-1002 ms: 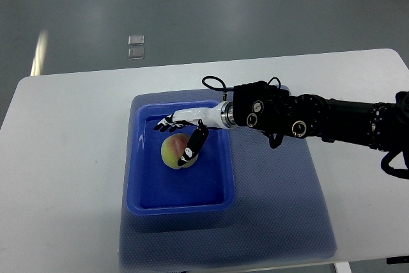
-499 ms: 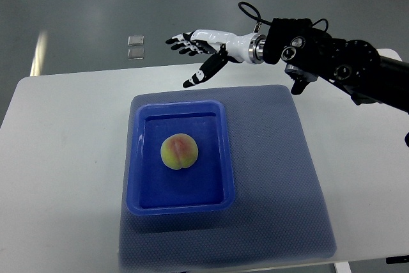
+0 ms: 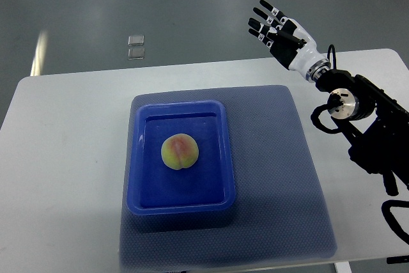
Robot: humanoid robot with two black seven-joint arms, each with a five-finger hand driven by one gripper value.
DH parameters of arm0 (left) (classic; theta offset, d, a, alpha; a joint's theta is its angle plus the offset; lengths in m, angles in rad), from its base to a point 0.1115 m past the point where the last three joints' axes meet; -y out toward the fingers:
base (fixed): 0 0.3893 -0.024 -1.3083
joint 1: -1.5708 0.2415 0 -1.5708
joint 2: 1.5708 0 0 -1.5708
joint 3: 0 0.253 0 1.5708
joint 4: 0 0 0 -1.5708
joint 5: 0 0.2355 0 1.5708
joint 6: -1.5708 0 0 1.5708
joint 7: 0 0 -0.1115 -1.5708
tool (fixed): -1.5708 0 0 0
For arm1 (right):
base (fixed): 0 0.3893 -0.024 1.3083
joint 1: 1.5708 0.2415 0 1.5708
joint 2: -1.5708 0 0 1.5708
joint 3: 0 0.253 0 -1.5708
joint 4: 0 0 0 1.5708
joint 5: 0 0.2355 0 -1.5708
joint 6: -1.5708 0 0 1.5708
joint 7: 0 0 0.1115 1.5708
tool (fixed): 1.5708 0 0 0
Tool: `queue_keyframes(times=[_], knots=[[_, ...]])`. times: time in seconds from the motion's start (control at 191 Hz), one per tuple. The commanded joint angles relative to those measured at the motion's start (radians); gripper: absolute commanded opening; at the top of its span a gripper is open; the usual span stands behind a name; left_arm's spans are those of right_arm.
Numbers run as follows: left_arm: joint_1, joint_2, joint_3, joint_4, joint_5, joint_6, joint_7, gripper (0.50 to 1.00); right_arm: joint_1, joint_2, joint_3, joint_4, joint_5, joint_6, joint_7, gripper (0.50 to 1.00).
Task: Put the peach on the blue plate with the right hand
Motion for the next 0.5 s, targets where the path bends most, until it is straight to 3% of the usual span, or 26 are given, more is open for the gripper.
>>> queue_keyframes(times=[0.0,0.189,0.493], knots=[[0.000,0.000,0.000,-0.001,-0.001,0.000,0.001,1.000,-0.038,0.008,0.019,-0.018,0.058,0.001,0.034,0.932],[0.000,0.000,0.002,-0.001,-0.001,0.000,0.001,1.000,-0.073,0.008,0.021,-0.032,0.182,0.018,0.113,0.932],[0.000,0.000,0.002,0.000,-0.001,0.000,0.001,1.000,-0.081,0.008,0.022,-0.055,0.208,0.033,0.119,0.932]])
